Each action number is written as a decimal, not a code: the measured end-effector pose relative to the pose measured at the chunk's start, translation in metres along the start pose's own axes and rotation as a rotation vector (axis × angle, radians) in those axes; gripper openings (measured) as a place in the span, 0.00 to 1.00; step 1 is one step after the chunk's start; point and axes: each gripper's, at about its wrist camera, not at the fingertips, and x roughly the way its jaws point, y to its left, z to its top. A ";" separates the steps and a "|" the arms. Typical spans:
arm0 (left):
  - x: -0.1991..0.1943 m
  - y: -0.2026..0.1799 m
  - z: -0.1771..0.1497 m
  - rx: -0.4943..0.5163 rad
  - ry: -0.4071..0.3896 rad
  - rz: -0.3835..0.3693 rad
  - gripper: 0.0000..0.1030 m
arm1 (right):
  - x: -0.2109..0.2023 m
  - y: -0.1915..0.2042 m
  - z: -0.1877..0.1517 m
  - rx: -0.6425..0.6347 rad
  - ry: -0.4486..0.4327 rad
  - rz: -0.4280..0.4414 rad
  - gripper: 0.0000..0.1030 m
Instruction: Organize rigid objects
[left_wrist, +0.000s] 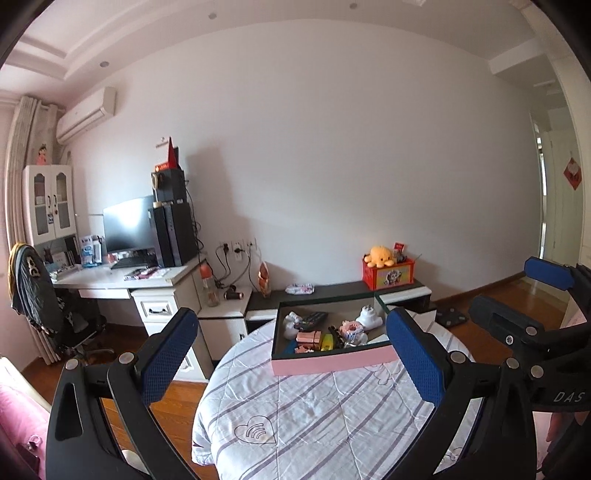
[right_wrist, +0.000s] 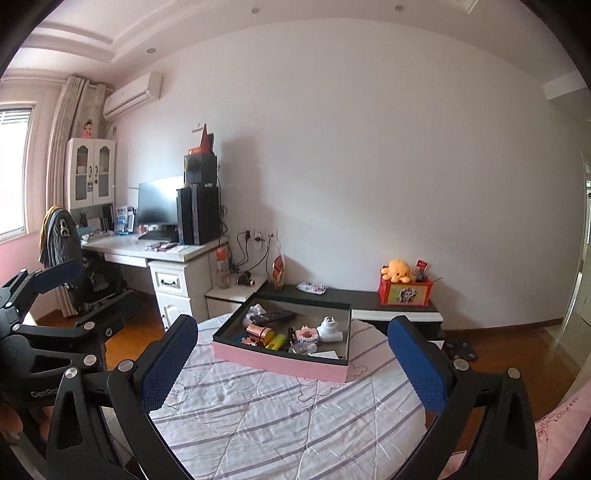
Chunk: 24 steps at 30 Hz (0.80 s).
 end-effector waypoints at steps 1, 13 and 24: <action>-0.005 0.000 0.001 -0.001 -0.009 0.001 1.00 | -0.007 0.002 0.001 0.000 -0.011 -0.002 1.00; -0.047 0.012 0.006 -0.027 -0.070 0.003 1.00 | -0.049 0.023 0.010 -0.020 -0.084 -0.020 1.00; -0.069 0.024 0.004 -0.049 -0.112 0.035 1.00 | -0.066 0.036 0.013 -0.040 -0.118 -0.018 1.00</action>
